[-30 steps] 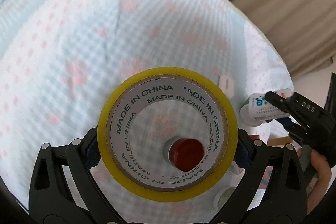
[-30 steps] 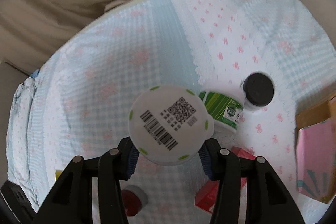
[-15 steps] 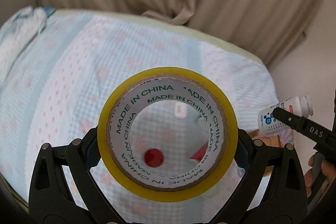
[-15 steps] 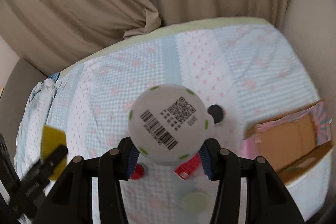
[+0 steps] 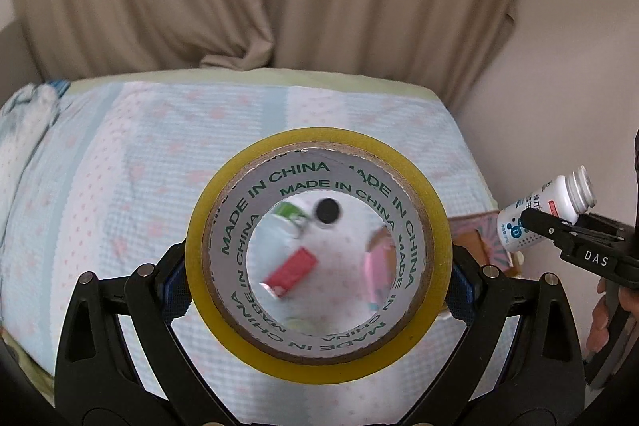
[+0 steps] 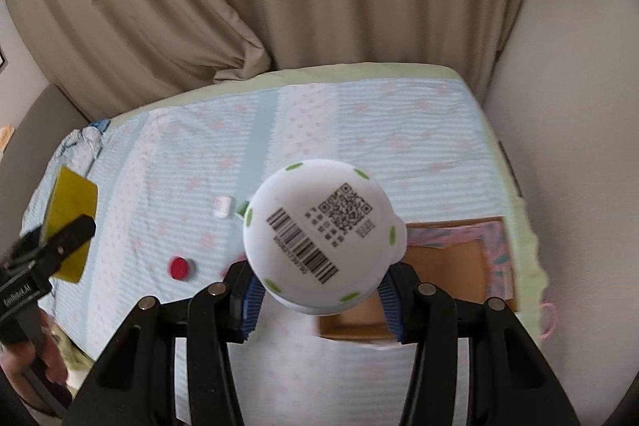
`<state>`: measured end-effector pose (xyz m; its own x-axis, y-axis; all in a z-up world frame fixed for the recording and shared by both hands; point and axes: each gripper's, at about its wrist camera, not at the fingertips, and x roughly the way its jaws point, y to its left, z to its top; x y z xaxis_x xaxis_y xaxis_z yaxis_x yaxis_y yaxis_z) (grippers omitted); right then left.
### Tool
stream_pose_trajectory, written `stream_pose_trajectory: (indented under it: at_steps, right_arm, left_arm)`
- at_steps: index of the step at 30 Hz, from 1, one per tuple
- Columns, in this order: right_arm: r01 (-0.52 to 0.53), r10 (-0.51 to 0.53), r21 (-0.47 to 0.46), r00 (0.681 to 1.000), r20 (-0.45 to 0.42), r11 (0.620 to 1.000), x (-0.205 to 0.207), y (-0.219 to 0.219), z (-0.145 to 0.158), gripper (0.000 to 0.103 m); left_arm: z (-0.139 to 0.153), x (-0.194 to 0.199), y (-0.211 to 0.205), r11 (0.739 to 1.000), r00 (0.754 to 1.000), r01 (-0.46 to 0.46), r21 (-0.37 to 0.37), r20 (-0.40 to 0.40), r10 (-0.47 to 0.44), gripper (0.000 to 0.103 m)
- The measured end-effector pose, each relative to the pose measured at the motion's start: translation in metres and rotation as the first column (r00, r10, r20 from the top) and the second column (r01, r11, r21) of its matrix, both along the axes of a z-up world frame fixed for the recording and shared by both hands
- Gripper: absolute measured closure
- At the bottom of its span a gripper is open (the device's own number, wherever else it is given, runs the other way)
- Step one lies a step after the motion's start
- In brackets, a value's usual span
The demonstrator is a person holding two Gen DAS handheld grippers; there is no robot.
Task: Organize rigid objects
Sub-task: 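Grasp the yellow tape roll with the left tool while the right tool grasps the white pill bottle, then lower the tape roll and pill bottle into the cardboard box and open both tools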
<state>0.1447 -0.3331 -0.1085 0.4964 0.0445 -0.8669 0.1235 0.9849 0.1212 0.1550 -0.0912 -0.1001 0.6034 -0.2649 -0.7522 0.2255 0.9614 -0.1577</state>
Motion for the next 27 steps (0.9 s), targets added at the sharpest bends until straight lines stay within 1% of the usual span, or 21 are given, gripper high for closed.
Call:
stream_pose_trajectory:
  at_steps: [5, 8, 11, 14, 18, 21, 23, 27]
  right_arm:
    - [-0.005, 0.004, -0.033, 1.000, -0.025, 0.999, -0.013, -0.056, -0.007, 0.057]
    - [-0.016, 0.013, -0.049, 0.999, -0.048, 0.999, -0.016, -0.087, -0.018, 0.057]
    - [-0.023, 0.018, -0.053, 0.997, -0.081, 0.998, -0.014, -0.114, -0.033, 0.057]
    - [-0.014, 0.009, -0.037, 0.992, -0.124, 0.999, -0.008, -0.137, -0.055, 0.057]
    - [-0.004, 0.001, -0.020, 0.983, -0.183, 1.000, 0.000, -0.160, -0.085, 0.057]
    - [0.008, -0.003, 0.018, 0.969, -0.249, 1.000, 0.008, -0.174, -0.115, 0.057]
    - [0.019, -0.005, 0.046, 0.958, -0.286, 0.999, 0.009, -0.183, -0.132, 0.057]
    - [0.046, -0.002, 0.112, 0.933, -0.361, 0.993, 0.014, -0.195, -0.172, 0.057]
  left_arm:
    - [-0.018, -0.011, -0.079, 0.999, 0.998, 0.039, 0.012, -0.045, -0.039, 0.006]
    - [-0.036, -0.012, -0.119, 0.996, 0.995, 0.075, 0.053, -0.073, -0.071, 0.006]
    - [-0.057, -0.008, -0.155, 0.992, 0.989, 0.103, 0.078, -0.114, -0.094, 0.006]
    - [-0.077, 0.000, -0.184, 0.989, 0.982, 0.117, 0.088, -0.161, -0.101, 0.006]
    - [-0.108, 0.018, -0.207, 0.981, 0.969, 0.149, 0.122, -0.216, -0.120, 0.006]
    - [-0.133, 0.031, -0.222, 0.973, 0.958, 0.171, 0.155, -0.257, -0.127, 0.006]
    - [-0.149, 0.037, -0.231, 0.968, 0.947, 0.187, 0.169, -0.293, -0.132, 0.006]
    - [-0.190, 0.049, -0.250, 0.957, 0.921, 0.220, 0.188, -0.365, -0.140, 0.006]
